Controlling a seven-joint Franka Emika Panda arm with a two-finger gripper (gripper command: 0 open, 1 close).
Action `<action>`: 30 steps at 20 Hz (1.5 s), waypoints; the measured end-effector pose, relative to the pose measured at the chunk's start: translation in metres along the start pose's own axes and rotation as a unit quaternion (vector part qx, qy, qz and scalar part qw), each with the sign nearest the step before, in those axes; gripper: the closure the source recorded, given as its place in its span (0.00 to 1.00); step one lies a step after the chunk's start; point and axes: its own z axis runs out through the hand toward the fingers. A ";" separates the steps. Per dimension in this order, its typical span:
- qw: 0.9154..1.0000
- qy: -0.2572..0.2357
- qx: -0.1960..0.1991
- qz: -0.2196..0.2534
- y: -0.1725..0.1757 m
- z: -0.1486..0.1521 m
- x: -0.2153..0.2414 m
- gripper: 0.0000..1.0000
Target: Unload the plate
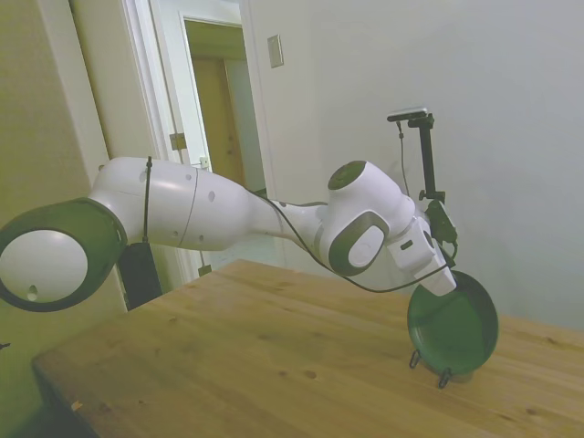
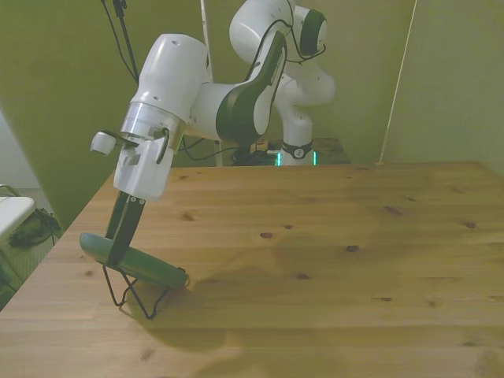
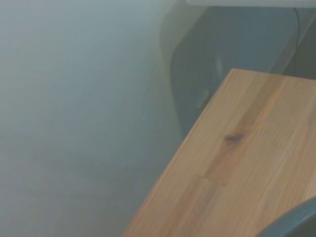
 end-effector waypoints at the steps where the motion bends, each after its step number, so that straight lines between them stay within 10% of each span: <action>1: 1.000 0.001 0.001 0.001 -0.001 0.000 0.001 1.00; 22: 1.000 0.004 0.020 0.011 -0.017 -0.012 0.005 1.00; 30: 0.999 -0.022 0.026 0.019 -0.048 -0.105 0.010 1.00</action>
